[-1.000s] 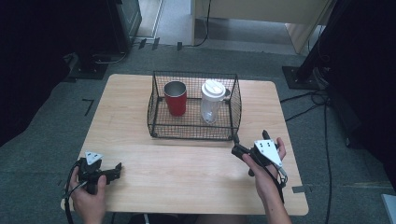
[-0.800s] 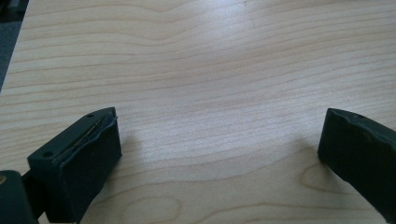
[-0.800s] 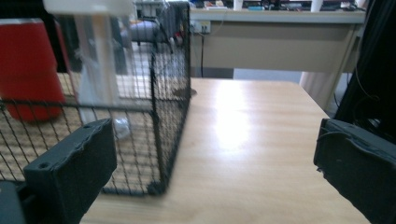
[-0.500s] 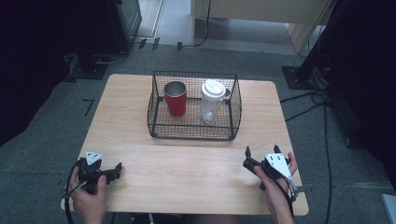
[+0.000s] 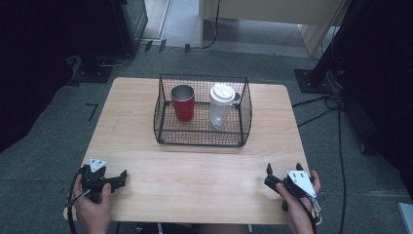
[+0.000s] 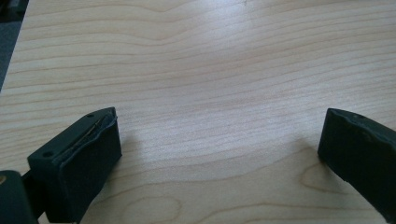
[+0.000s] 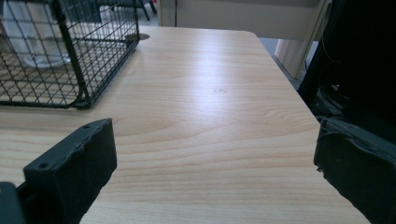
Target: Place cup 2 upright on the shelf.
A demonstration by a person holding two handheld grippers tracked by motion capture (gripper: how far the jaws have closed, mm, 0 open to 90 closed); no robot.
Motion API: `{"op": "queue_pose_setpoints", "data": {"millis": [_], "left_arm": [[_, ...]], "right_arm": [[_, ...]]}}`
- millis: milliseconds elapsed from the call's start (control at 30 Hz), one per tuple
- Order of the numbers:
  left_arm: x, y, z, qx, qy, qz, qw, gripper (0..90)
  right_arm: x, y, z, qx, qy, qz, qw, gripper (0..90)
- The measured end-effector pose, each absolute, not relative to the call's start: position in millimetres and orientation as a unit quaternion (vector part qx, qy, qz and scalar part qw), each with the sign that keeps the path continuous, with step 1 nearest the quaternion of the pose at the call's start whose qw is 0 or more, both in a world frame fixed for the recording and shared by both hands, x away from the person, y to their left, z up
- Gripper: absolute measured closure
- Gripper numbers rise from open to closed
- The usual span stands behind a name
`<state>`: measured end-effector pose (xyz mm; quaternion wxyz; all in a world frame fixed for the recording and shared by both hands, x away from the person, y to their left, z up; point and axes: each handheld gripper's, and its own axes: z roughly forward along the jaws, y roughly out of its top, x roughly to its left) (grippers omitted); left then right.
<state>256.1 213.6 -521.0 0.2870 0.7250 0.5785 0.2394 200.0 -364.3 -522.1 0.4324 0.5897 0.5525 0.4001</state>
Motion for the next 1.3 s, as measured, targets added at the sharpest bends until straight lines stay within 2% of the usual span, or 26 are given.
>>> {"op": "queue_pose_setpoints", "data": {"millis": [167,300,667,1300], "left_arm": [[256.1,213.5,-521.0,0.725,0.579,0.239,0.287,0.0],[256.1,213.5,-521.0,0.725,0.579,0.239,0.287,0.0],[256.1,213.5,-521.0,0.725,0.579,0.239,0.287,0.0],[256.0,213.5,-521.1,0.725,0.579,0.239,0.287,0.0]], "right_arm": [[193.8,-376.2,-522.4,0.591,0.569,0.375,0.433,0.0],[191.7,-391.4,-522.7,0.606,0.599,0.375,0.366,0.0],[191.8,-414.0,-529.6,0.653,0.647,0.289,0.268,0.0],[187.4,-420.0,-530.2,0.622,0.679,0.297,0.252,0.0]]}}
